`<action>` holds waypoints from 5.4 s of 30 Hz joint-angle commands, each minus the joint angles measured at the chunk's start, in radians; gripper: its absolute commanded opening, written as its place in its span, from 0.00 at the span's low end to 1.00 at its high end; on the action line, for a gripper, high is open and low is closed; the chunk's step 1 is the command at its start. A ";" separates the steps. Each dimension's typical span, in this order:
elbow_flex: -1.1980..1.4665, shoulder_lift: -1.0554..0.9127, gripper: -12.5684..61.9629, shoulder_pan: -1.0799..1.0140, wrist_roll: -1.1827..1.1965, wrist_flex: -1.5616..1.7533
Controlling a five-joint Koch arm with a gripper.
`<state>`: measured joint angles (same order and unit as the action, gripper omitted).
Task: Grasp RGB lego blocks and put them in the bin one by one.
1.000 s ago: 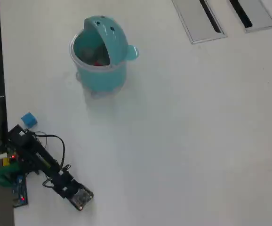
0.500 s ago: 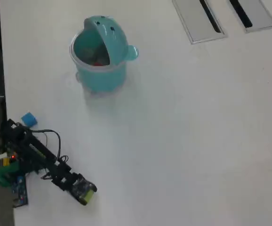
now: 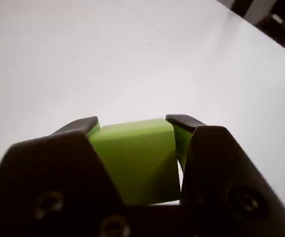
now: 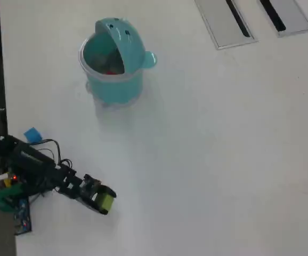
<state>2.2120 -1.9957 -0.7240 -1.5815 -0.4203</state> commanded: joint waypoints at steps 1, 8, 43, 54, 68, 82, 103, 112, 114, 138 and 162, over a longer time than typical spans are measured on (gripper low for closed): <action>-0.109 -0.034 0.42 0.009 0.009 0.035; -0.229 -0.121 0.42 0.172 0.009 0.035; -0.676 0.035 0.42 1.068 -0.064 0.140; -0.816 0.167 0.42 1.296 -0.120 0.135; -1.181 0.472 0.42 1.416 -0.189 0.141; -1.401 0.735 0.47 1.486 -0.181 0.140; -1.335 0.509 0.64 1.428 -0.167 -0.074; -1.094 0.328 0.63 1.430 -0.184 -0.098; -1.057 0.295 0.63 1.434 -0.184 -0.101; -0.557 0.015 0.63 1.443 -0.087 0.064; 0.052 -0.368 0.65 1.519 0.114 0.120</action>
<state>2.2979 -2.2902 0.7731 -1.5125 -0.3375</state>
